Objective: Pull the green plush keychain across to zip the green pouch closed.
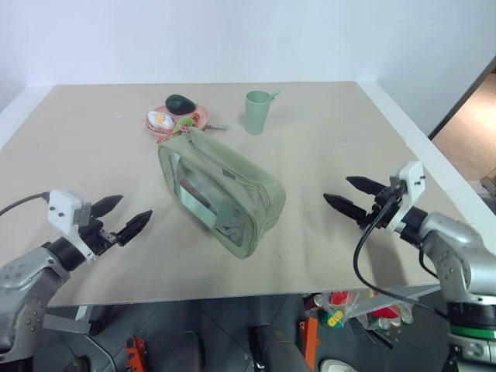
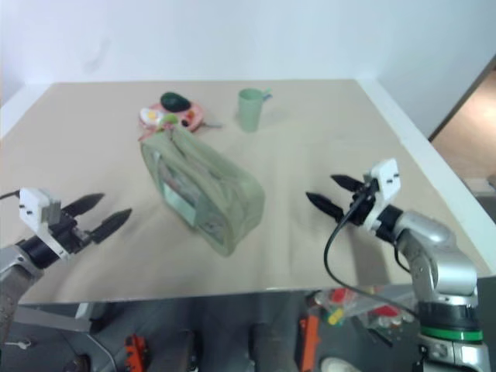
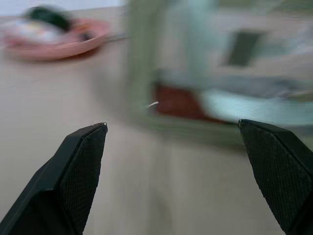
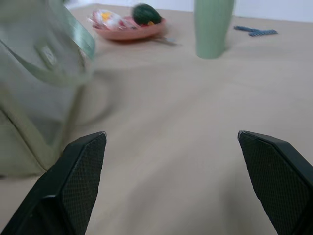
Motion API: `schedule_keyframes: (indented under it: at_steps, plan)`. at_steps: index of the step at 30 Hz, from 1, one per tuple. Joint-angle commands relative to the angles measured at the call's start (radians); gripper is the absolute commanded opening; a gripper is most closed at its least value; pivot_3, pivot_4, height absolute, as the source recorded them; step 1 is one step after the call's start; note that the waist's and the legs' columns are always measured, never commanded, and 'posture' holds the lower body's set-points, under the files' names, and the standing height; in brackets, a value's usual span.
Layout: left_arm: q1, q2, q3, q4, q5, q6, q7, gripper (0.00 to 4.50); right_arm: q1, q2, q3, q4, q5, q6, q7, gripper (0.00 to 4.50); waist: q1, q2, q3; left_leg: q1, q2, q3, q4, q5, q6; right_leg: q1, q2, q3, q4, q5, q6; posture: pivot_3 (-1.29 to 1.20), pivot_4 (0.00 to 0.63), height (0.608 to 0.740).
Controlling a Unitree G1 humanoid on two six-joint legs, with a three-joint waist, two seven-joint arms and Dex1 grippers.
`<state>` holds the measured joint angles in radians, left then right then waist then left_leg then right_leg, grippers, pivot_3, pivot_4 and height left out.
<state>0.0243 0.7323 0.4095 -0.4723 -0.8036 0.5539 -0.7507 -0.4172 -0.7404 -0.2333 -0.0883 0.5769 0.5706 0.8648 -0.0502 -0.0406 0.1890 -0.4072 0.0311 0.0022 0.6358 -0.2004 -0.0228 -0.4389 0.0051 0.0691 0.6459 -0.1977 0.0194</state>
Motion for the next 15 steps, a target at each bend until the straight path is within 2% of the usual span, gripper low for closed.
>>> schedule_keyframes:
  at_steps: [1,5,8,15]
  plan:
    - [-0.025,0.086,-0.016,-0.152,-0.132,0.083,-0.069,4.45,-0.121,-0.02,0.059,-0.094,0.043,0.083,0.015,4.46,-0.001,0.0,0.0,0.0,0.0,0.0,0.0,0.0,0.0,0.0,0.0,0.0,0.0,0.0,0.0,0.0,0.15,0.74]
    - [-0.066,0.131,-0.083,-0.213,-0.163,0.109,-0.091,4.45,-0.199,0.071,0.134,-0.173,0.104,0.191,-0.047,4.46,-0.001,0.0,0.0,0.001,0.002,-0.001,-0.002,-0.001,0.0,0.0,0.004,0.0,0.0,-0.001,-0.001,0.0,0.15,0.74]
    - [-0.113,0.116,-0.139,-0.212,-0.14,0.098,-0.085,4.45,-0.178,0.12,0.197,-0.228,0.107,0.219,-0.057,4.46,0.002,0.0,0.0,0.0,0.004,-0.003,-0.002,-0.002,0.001,0.0,0.006,0.0,0.0,-0.001,-0.002,0.0,0.15,0.74]
    - [-0.135,0.086,-0.213,-0.192,-0.067,0.059,-0.085,4.45,-0.119,0.136,0.219,-0.227,0.105,0.227,-0.055,4.46,0.004,0.0,0.0,-0.001,0.003,-0.001,-0.001,-0.002,0.0,-0.001,0.005,0.002,0.0,-0.001,-0.001,0.0,0.15,0.74]
